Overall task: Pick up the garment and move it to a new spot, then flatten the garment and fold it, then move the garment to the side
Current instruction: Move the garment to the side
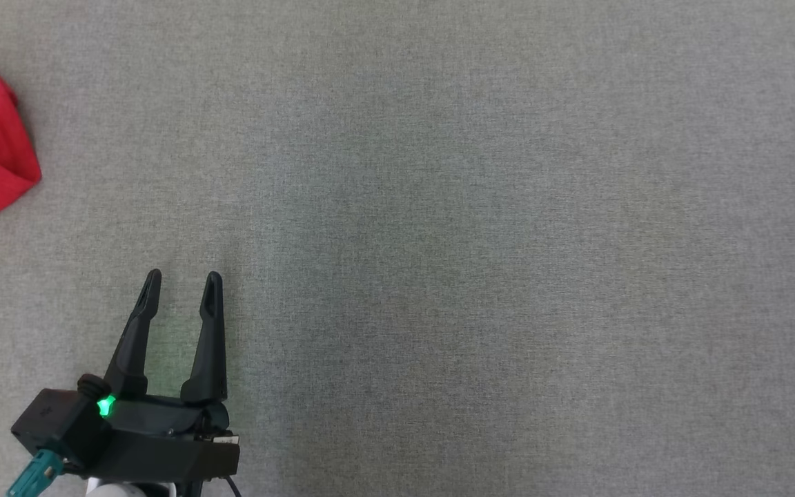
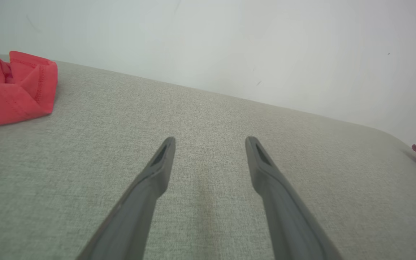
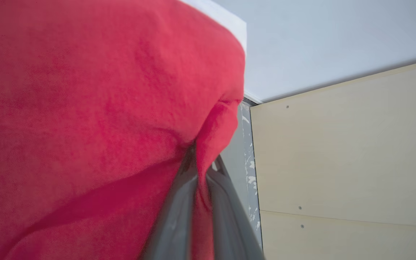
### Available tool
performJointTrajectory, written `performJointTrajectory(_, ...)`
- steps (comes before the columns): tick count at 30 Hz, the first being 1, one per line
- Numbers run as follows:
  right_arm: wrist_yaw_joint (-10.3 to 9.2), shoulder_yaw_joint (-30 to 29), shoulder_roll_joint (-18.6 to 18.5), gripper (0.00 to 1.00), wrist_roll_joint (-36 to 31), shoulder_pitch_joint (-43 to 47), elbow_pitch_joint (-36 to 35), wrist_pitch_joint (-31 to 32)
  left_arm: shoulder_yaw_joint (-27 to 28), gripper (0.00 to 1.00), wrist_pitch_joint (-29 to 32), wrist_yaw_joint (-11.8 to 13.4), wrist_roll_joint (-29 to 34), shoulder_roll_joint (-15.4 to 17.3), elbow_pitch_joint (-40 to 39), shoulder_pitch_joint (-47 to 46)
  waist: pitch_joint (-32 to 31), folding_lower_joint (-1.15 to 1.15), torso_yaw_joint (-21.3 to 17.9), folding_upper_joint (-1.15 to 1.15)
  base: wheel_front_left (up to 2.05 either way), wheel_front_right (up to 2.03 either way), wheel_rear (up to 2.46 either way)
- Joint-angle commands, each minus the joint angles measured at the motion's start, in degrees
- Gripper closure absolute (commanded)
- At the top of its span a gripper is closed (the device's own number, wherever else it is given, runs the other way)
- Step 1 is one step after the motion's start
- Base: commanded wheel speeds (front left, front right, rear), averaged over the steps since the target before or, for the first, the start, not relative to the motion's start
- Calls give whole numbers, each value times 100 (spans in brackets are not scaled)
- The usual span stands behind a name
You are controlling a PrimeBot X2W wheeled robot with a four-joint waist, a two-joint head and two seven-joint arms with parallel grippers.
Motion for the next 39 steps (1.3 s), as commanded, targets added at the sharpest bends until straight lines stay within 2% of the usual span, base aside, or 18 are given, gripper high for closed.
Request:
performJointTrajectory(1,-17,-118,36,87,-70,97,-46,-56,-2,0,-20,7,-31,35,15,-1,-19,0,-15,-1,0,0,0)
performJointTrajectory(2,-16,-233,140,0,-72,147,-117,-191,13,0,-20,7,-28,73,16,37,-40,0,-45,-1,0,0,0)
performJointTrajectory(11,-16,-199,359,0,-115,343,-521,-1042,-56,0,-20,7,-18,135,64,109,-175,0,-172,-1,0,0,0)
performJointTrajectory(16,-16,-80,560,0,264,486,-881,-1541,-86,0,-20,7,-36,98,119,124,-377,0,-155,-1,0,0,0)
performJointTrajectory(18,-16,4,711,0,537,604,-1083,-1684,-81,0,-20,7,-58,61,156,161,-501,0,-118,-1,0,0,0)
performJointTrajectory(22,-17,266,1253,0,1021,627,-1319,-1892,-55,0,-20,7,-108,-23,266,184,-808,0,6,-1,0,0,0)
performJointTrajectory(29,-16,664,2002,0,1922,1590,-1961,-2321,72,0,-20,7,-173,-225,517,463,-1573,0,199,-1,0,0,0)
performJointTrajectory(33,-16,742,2408,0,2488,2220,-2244,-2531,94,0,-20,7,8,-269,643,644,-1975,0,271,-1,0,0,0)
performJointTrajectory(39,-15,1050,2829,0,2783,3006,-2393,-2724,182,0,-20,7,145,-313,692,1019,-2531,0,262,-1,0,0,0)
